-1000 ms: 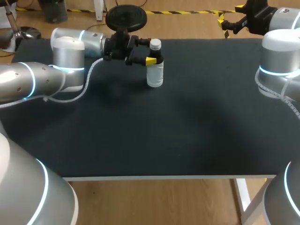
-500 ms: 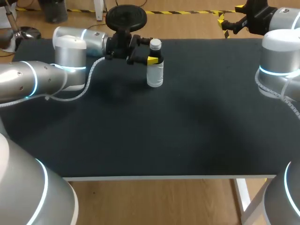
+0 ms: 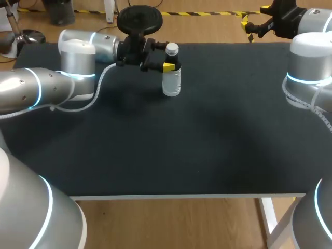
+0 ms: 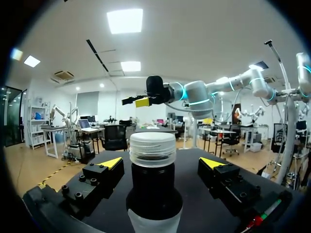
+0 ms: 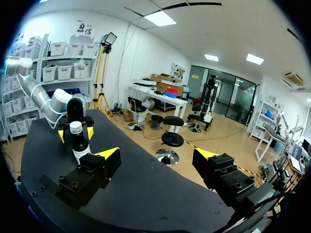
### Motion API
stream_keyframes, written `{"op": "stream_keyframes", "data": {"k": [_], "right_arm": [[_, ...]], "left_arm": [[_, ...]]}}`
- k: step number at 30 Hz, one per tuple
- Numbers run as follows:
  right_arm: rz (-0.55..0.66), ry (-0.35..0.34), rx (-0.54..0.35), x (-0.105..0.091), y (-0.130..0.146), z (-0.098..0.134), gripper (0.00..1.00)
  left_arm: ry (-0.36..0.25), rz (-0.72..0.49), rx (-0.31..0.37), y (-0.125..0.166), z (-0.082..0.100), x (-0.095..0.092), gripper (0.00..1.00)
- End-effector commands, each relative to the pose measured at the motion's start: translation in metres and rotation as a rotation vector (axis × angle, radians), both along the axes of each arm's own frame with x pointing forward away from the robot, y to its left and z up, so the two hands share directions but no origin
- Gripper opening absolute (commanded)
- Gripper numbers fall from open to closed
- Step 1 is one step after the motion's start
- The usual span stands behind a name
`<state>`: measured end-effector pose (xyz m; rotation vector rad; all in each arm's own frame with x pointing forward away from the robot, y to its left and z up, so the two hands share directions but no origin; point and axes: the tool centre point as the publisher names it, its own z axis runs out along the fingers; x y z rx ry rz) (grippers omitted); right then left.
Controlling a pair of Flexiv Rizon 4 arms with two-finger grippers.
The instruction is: Unscrew the bottle cap
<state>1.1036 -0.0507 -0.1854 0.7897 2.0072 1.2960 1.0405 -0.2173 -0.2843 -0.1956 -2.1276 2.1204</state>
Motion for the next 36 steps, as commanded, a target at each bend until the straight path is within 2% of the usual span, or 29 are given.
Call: {"op": "stream_keyframes", "data": {"k": [1, 2, 3, 4, 8, 12, 14, 24, 36], "right_arm": [[0.0, 0.002, -0.001, 0.0, 0.0, 0.0, 1.0], [0.0, 0.002, -0.001, 0.0, 0.0, 0.0, 1.0], [0.0, 0.002, -0.001, 0.0, 0.0, 0.0, 1.0], [0.0, 0.002, -0.001, 0.0, 0.0, 0.0, 1.0], [0.0, 0.002, -0.001, 0.0, 0.0, 0.0, 1.0], [0.0, 0.002, -0.001, 0.0, 0.0, 0.0, 1.0], [0.0, 0.002, -0.001, 0.0, 0.0, 0.0, 1.0], [0.0, 0.002, -0.001, 0.0, 0.0, 0.0, 1.0], [0.0, 0.002, -0.001, 0.0, 0.0, 0.0, 1.0]], "left_arm": [[0.0, -0.013, -0.001, -0.002, -0.002, 0.005, 0.98], [0.0, -0.013, -0.001, -0.002, -0.002, 0.005, 0.95], [0.0, -0.013, -0.002, -0.002, -0.002, 0.005, 0.66], [0.0, -0.013, -0.003, -0.002, -0.002, 0.005, 0.49], [0.0, -0.014, -0.001, -0.002, -0.001, 0.005, 0.4], [0.0, -0.013, -0.001, -0.002, -0.001, 0.005, 0.24], [-0.001, -0.013, 0.0, -0.001, -0.001, 0.006, 0.0], [-0.017, -0.004, -0.003, 0.005, 0.006, 0.007, 0.0], [-0.016, 0.01, -0.008, 0.011, 0.004, 0.008, 0.0]]}}
